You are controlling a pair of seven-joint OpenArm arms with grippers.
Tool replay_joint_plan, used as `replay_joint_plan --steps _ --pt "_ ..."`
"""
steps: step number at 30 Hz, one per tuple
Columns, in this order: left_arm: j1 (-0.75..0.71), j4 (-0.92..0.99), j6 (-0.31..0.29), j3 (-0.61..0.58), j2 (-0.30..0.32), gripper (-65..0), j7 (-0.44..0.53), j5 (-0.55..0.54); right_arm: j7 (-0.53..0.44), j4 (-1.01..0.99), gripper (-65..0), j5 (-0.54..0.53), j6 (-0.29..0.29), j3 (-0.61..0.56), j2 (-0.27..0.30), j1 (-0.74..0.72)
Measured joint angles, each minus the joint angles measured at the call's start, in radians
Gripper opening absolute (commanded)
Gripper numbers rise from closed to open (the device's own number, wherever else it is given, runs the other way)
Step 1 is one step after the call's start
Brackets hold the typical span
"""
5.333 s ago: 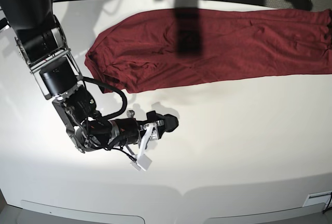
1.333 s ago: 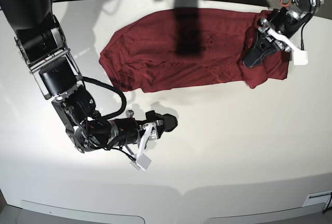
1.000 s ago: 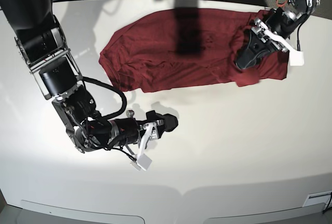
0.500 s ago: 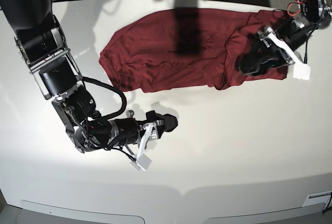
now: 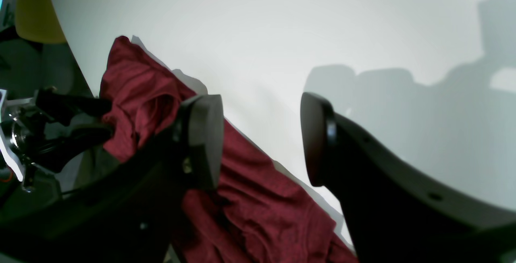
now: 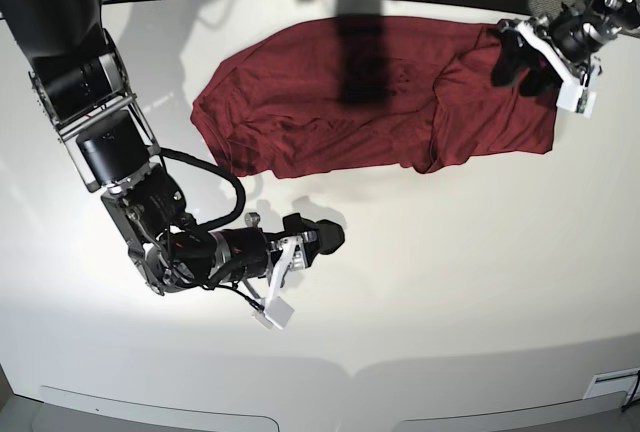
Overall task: Fold the T-shirt properly
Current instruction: 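Fold the held strip end back over the shirt with the left gripper, then regrasp the folded end with the left gripper and press it flat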
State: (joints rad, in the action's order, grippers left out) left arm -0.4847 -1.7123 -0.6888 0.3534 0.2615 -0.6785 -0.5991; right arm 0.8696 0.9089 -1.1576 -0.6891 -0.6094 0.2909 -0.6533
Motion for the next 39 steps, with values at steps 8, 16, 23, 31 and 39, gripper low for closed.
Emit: replay_joint_plan --steps 8,16,23,31,39 --pt "-0.019 0.000 0.000 0.000 -0.099 -36.0 -0.001 -0.055 0.000 0.000 -34.0 -0.003 0.000 0.000 0.000 0.000" --pt "-0.019 -0.019 0.005 -0.054 -0.106 -36.0 -0.145 -0.397 -0.001 0.000 -34.0 -0.003 0.000 0.000 0.000 0.000" --pt "-0.016 -0.057 0.003 -0.208 -0.106 -36.0 -0.363 -0.551 -0.005 0.000 -34.0 -0.003 0.000 0.000 0.000 0.000" --pt "-0.009 -0.150 0.001 -0.181 -0.043 -36.0 -0.334 -0.551 -0.004 0.000 -34.0 -0.002 0.000 0.000 0.000 0.000" --pt "-0.019 -0.228 0.003 0.003 0.011 -36.0 -0.173 -0.357 -0.015 0.000 -34.0 -0.003 0.000 0.000 0.000 0.000"
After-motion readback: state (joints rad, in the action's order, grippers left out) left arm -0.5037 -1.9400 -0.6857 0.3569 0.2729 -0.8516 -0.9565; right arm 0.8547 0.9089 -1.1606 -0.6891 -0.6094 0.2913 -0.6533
